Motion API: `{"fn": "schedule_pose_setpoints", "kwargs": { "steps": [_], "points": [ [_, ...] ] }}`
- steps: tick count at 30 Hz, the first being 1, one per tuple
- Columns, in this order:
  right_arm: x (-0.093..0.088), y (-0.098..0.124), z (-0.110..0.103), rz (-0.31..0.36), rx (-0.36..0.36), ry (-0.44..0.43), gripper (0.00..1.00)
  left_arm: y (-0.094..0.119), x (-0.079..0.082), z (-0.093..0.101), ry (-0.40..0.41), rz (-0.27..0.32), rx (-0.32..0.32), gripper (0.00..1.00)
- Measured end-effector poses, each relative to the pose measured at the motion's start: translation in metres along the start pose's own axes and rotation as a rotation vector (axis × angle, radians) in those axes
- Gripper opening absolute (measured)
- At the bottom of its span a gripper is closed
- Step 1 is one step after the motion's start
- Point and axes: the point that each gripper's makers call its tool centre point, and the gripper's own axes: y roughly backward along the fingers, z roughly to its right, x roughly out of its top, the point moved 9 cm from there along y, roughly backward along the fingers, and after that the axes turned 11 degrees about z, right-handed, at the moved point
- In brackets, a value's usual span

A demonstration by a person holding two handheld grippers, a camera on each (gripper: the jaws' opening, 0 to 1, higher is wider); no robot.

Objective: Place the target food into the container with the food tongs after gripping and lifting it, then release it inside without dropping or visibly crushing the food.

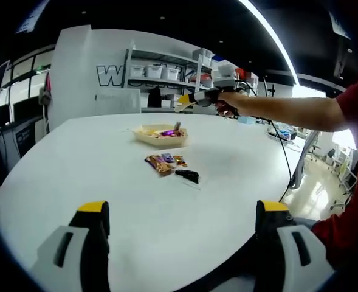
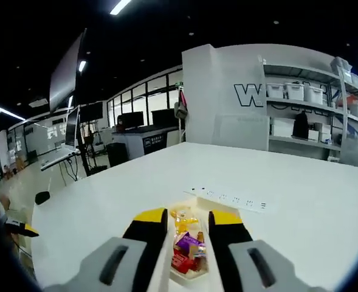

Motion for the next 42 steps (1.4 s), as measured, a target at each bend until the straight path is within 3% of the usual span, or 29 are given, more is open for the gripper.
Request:
{"fn": "schedule_pose_setpoints", "kwargs": {
  "steps": [24,42],
  "points": [
    [0.008,0.011,-0.008,0.018,0.039,-0.002,0.22,0.0,0.0,0.005,0.003,0.01,-0.01,0.99],
    [-0.028,0.027,-0.022,-0.053,0.126,-0.047,0.22,-0.003,-0.002,0.006,-0.002,0.004,-0.015,0.99]
  ]
}}
